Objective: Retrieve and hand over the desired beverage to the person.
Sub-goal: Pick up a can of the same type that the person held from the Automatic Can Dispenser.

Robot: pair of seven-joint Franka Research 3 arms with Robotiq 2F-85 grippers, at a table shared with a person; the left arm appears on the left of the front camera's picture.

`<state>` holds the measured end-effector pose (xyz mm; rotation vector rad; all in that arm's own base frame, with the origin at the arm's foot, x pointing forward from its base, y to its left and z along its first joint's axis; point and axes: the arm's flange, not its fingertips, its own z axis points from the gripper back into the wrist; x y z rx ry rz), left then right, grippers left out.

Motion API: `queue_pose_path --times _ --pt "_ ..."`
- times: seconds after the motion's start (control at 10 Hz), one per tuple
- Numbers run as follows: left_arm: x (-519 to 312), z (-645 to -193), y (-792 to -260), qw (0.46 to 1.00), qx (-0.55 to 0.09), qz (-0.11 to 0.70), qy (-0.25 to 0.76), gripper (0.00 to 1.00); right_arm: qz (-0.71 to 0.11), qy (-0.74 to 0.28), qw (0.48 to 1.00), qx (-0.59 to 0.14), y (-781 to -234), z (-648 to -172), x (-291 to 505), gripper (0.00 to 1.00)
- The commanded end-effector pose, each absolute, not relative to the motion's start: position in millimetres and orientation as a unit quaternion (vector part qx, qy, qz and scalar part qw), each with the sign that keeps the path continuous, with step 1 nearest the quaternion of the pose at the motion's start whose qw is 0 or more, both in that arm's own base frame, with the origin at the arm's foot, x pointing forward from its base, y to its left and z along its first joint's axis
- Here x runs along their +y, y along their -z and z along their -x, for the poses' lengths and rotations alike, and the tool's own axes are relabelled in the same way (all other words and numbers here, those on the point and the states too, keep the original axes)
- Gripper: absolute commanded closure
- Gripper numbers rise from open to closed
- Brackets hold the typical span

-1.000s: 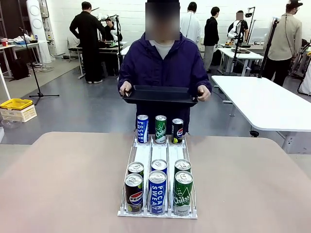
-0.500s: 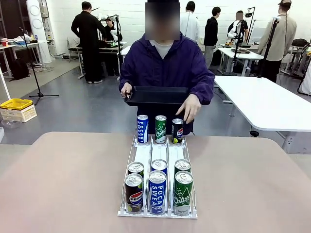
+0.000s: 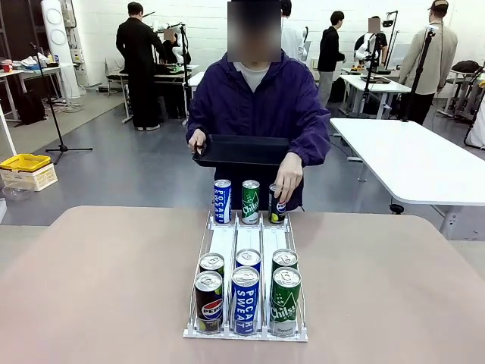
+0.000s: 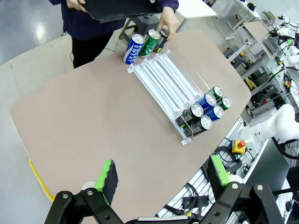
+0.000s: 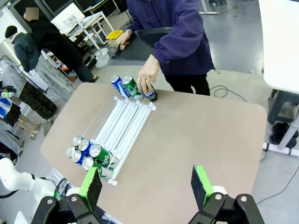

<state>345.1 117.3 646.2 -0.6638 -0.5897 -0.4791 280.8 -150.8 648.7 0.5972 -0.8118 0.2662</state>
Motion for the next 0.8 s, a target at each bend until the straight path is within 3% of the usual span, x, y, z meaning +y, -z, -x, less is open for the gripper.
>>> queue_pose_path --times 0.0,0.7 --pt "119.5 -346.2 -647.9 0.870 -0.289 0.321 0.239 0.00 -0.297 -0.135 0.860 -0.391 -647.8 -283.0 -152.5 0.00" --pt "119.5 -346.2 -647.9 0.870 -0.289 0.321 0.239 0.00 -0.297 -0.135 0.860 -0.391 -647.8 -283.0 -152.5 0.00"
